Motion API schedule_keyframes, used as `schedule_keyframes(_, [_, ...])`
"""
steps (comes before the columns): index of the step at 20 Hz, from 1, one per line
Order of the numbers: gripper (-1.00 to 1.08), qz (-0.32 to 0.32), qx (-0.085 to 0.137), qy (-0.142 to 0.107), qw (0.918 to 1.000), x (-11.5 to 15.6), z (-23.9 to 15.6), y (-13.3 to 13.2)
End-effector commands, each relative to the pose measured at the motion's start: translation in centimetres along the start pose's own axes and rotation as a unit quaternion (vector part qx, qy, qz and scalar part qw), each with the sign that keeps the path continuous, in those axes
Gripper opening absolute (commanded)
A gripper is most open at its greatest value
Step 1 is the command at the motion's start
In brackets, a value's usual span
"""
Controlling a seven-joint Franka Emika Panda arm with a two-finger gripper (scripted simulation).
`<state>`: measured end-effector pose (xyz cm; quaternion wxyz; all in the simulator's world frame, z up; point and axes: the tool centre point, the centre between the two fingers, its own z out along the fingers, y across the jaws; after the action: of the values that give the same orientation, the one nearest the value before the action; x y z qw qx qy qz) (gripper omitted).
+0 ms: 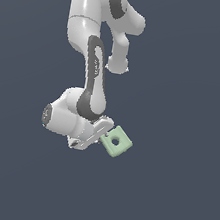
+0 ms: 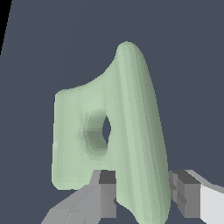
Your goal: Pick up the object and move it to a goal position.
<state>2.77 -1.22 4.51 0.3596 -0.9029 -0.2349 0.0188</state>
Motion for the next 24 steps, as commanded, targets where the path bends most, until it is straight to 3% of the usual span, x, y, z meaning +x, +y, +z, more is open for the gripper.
schedule_keyframes(1, [-1.0,0.001,0.0,0.001,1.0,-1.1,-1.2,0.2])
schedule_keyframes(18, [-1.0,0.001,0.002,0.0,1.0,-14.3,-14.7,1.6])
schedule_keyframes(24, [-1.0,0.001,0.002,0.0,1.0,-17.0,-17.8,2.1])
